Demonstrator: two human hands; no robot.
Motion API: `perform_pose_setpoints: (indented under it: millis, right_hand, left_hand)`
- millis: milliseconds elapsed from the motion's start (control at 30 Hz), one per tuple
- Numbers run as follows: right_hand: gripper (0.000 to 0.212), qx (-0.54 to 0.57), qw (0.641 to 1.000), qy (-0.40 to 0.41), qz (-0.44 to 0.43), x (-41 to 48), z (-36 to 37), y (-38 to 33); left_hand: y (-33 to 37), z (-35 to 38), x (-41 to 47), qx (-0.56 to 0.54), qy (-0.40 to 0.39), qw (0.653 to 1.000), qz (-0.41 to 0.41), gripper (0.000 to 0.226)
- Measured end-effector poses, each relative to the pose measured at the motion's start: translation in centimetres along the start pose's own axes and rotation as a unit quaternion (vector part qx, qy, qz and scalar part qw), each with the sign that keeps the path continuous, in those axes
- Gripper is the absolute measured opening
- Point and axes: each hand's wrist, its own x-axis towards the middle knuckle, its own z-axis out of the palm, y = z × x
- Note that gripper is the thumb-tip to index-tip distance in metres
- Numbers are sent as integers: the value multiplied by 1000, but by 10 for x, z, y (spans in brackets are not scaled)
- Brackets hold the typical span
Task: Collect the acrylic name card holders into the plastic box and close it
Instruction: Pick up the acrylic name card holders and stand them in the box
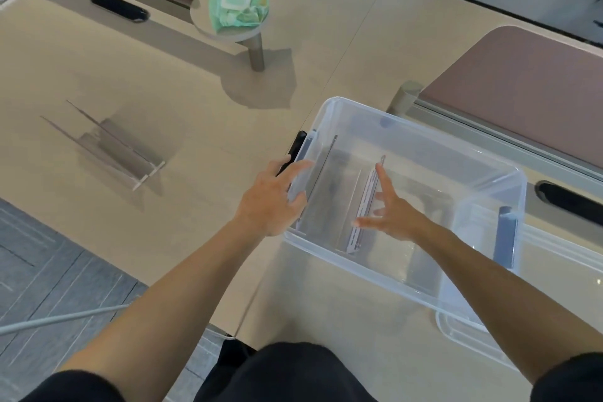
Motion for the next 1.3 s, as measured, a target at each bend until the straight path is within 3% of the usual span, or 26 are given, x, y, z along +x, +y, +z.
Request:
perform_pose_setpoints:
  millis: [533, 1100, 1300]
  right_hand:
    - [147, 5, 998, 15, -53, 19, 12, -21]
    - [137, -63, 997, 9, -51, 30, 23, -44]
    - [140, -34, 998, 20, -45, 33, 30, -42]
  left_hand:
    - [-1, 1, 2, 6, 12, 1000, 3, 55]
    - [-1, 1, 2, -3, 18, 1000, 2, 58]
    - [-2, 2, 2, -5, 17, 1000, 9, 57]
